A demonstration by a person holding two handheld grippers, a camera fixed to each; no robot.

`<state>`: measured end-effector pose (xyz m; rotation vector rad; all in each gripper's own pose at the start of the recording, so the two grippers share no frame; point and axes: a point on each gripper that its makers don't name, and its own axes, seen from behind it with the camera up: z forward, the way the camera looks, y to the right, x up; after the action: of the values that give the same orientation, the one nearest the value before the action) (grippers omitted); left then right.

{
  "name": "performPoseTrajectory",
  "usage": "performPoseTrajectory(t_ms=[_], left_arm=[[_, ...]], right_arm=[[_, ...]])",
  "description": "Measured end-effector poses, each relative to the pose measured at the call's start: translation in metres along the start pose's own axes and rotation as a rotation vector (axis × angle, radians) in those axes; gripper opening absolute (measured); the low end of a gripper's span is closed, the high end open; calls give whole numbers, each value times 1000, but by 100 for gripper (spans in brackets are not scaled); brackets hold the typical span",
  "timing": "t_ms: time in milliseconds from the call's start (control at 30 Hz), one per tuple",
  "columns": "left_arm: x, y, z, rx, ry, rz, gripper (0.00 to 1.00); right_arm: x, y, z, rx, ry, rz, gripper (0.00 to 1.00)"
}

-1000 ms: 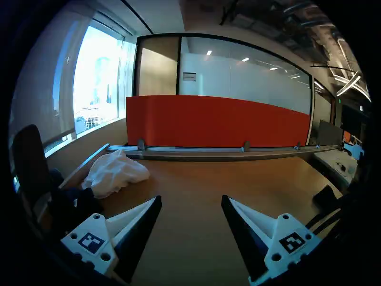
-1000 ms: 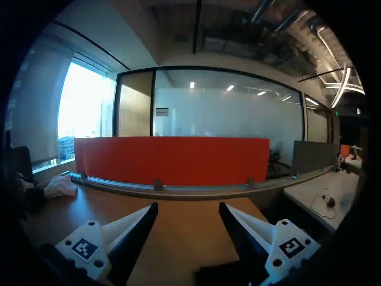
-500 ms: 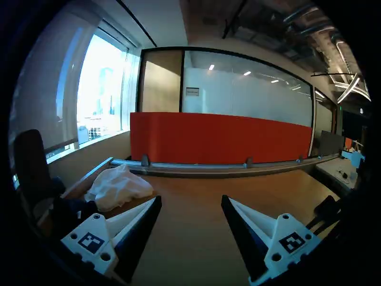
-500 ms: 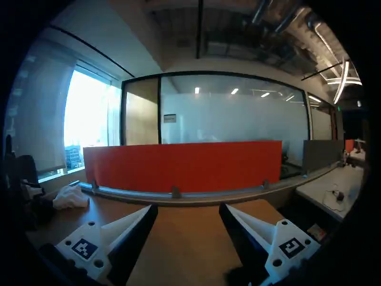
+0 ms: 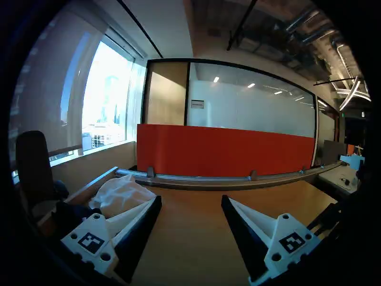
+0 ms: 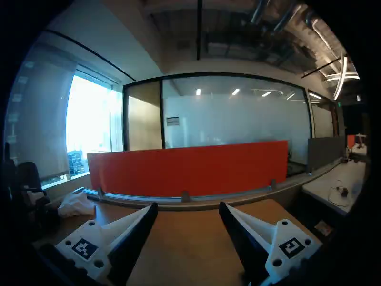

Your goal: Fold towel

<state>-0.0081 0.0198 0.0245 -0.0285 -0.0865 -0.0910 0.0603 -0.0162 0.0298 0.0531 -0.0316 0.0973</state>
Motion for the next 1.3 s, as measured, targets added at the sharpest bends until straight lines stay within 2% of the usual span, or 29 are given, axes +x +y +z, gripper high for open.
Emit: performPoseTrajectory(t_ms=[333,667,1067,1300], left_arm=[[-14,-9,0,9,15,26,93],[-50,-12,0,-5,11,44,93],[-86,-25,-3,7,71,59,93],[-108,-35,-3,30,89,48,93]], right_arm=[[3,-16,-1,-5,-3,-23,99],[4,-29,-9,-4,9,-54,99],[-11,-45,-14,12,13,-53,99],[-31,-56,-8,32,-1,-67,99]])
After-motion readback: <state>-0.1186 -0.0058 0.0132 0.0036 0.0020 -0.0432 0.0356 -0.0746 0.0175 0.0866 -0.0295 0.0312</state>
